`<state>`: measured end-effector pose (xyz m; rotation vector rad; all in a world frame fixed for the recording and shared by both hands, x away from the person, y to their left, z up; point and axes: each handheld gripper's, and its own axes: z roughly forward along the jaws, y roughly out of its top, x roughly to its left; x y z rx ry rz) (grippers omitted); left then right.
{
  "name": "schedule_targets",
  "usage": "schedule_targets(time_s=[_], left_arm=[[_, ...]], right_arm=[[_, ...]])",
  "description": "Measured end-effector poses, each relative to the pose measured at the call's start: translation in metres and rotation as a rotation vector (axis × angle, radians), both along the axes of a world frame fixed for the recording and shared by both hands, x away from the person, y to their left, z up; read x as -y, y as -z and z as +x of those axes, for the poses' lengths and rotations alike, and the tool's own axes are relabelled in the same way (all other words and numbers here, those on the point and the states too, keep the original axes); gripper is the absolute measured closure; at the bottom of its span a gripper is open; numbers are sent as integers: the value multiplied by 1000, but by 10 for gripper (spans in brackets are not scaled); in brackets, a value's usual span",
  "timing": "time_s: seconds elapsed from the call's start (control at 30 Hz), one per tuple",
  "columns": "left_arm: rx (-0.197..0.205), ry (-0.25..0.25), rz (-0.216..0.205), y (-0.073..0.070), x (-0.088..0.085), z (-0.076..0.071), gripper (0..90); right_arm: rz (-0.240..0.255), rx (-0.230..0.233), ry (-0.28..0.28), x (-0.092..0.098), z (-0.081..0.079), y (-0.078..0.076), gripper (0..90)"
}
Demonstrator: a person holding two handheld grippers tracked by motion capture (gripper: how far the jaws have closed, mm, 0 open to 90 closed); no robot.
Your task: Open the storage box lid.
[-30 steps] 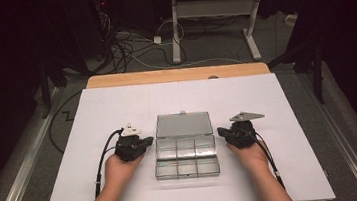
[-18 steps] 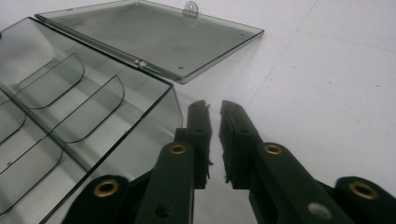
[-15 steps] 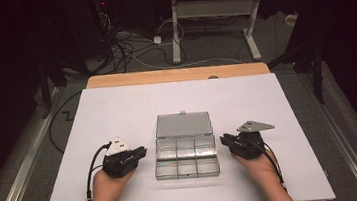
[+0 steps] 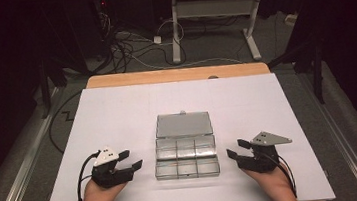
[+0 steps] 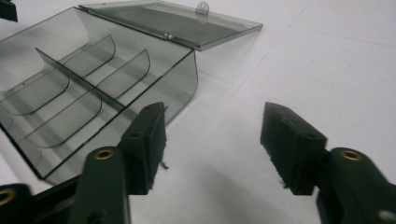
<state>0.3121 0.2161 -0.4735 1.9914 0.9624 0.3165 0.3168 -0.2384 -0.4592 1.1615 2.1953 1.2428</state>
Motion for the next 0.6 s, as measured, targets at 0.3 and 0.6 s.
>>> schedule_targets(time_s=[0.3, 0.6], left_arm=[[-6, 22, 11, 4, 10, -5, 141], [4, 7, 0, 3, 9, -5, 0]], right_arm=[[13, 40, 11, 10, -13, 3, 189], [25, 81, 5, 13, -20, 6, 43]])
